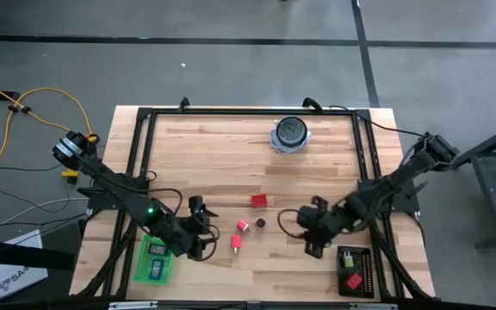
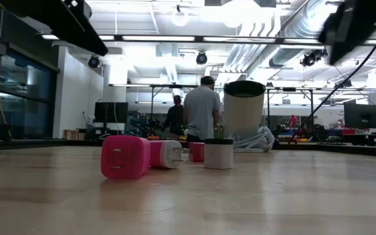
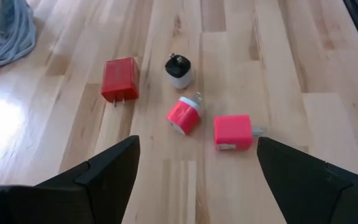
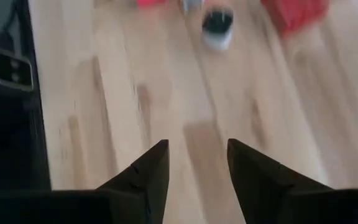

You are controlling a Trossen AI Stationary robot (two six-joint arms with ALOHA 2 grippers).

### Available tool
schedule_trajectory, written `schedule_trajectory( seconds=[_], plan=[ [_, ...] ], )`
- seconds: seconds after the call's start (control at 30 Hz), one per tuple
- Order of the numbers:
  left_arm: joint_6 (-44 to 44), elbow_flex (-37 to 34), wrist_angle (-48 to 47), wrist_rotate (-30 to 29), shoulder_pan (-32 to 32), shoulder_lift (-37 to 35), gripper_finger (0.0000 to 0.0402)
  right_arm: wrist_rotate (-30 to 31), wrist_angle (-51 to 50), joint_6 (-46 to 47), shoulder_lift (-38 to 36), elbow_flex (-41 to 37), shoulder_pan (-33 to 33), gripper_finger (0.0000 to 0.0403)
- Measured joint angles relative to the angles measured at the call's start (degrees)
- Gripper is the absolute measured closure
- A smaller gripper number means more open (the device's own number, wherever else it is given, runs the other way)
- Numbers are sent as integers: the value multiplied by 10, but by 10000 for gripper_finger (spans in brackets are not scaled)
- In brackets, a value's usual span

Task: Pick & Place Office items
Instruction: Put the white charger adapter into the black bin

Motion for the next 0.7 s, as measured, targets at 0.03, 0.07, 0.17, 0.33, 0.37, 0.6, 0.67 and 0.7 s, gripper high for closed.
schedule_trajectory(
  seconds=[0.03,0.07,0.17,0.33,0.37,0.6,0.67,0.7],
  plan=[
    [0,0,0,0,-3,0,85,-1,16,-27,3,0,-13,254],
    [-1,0,0,0,-6,0,85,-3,33,-54,6,0,-24,254],
    [-1,0,-1,0,-15,0,85,-5,71,-140,17,0,-49,254],
    [1,0,-1,0,-23,0,85,-18,133,-283,36,0,-80,254],
    [1,0,-1,0,-25,0,85,-19,149,-309,41,1,-86,254],
    [1,0,2,-1,-26,0,85,-17,201,-425,56,1,-113,254],
    [1,0,1,0,-23,0,85,-17,210,-436,56,0,-120,254],
    [1,0,2,0,-21,0,85,-17,213,-442,56,0,-122,254]
  ],
)
